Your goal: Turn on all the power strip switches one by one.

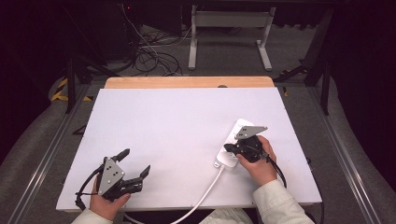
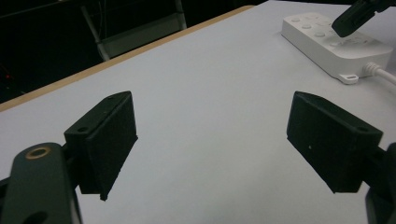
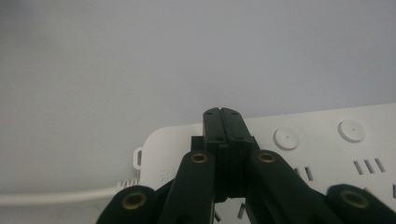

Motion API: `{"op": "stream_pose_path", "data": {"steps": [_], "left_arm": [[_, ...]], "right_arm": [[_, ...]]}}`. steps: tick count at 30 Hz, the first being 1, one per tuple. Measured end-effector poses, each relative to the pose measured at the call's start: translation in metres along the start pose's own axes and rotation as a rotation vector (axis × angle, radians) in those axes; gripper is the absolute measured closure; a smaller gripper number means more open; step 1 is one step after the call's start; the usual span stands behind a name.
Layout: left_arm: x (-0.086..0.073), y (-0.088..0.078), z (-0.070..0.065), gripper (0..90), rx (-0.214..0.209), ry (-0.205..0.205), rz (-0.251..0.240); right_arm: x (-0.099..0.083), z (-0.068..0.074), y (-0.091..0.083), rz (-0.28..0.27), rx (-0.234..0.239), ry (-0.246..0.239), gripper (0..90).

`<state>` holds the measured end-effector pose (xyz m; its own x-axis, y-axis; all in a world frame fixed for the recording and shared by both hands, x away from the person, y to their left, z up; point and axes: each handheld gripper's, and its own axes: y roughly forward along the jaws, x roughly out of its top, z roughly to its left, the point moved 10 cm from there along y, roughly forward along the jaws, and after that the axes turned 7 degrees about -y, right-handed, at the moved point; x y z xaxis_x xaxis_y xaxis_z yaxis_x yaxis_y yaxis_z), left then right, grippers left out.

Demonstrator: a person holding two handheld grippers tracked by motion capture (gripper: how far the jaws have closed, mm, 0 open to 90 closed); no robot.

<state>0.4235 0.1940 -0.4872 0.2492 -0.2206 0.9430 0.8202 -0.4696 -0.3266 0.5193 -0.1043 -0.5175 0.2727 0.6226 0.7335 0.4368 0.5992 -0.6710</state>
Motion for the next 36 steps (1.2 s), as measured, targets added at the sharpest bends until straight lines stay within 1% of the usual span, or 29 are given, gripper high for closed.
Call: {"op": "stream_pose_path", "data": {"steps": [8,11,12,14,22,25,26,27,31,33,34,36], "left_arm": [[-0.0002,0.0002,0.0003,16.5,0.0,0.004,0.002],[-0.0002,0.0002,0.0002,16.5,0.0,0.004,0.002],[-0.0001,0.0004,0.0,16.5,-0.001,0.003,0.001],[-0.0002,0.0003,-0.0001,16.5,-0.002,0.004,0.002],[-0.0001,0.0003,-0.0002,16.5,0.0,0.003,0.001],[0.0001,-0.0003,0.0006,16.5,0.004,0.011,0.002],[0.0003,-0.0003,0.0004,16.5,0.004,0.003,-0.002],[0.0004,-0.0006,0.0013,16.5,0.006,0.009,-0.001],[0.0003,-0.0005,0.0009,16.5,0.005,0.004,-0.001],[0.0008,-0.001,0.0015,16.5,0.009,0.01,-0.004],[0.0009,-0.0012,0.0009,16.5,0.007,0.0,-0.006],[0.0015,-0.0016,0.0021,16.5,0.011,0.0,-0.011]], "right_arm": [[-0.0005,0.0018,0.0054,-0.005,0.0,0.0,90.0],[-0.0013,0.0018,0.0074,0.002,-0.012,-0.006,90.0],[-0.0026,0.0008,0.0082,0.014,-0.026,-0.011,90.0],[-0.0026,0.0005,0.0081,0.015,-0.028,-0.012,90.0],[-0.0038,0.0007,0.0077,0.025,-0.024,-0.009,90.0],[-0.0043,0.0003,0.0079,0.022,-0.023,-0.001,90.0],[-0.0046,0.0005,0.008,0.02,-0.025,0.0,90.0],[-0.0046,0.0005,0.008,0.02,-0.025,0.0,90.0],[-0.0048,0.0007,0.0083,0.022,-0.032,0.003,90.0],[-0.0049,0.0006,0.0085,0.022,-0.03,0.003,90.0],[-0.005,0.0006,0.0085,0.023,-0.029,0.003,90.0],[-0.0048,0.0006,0.0088,0.027,-0.029,0.001,90.0]]}}
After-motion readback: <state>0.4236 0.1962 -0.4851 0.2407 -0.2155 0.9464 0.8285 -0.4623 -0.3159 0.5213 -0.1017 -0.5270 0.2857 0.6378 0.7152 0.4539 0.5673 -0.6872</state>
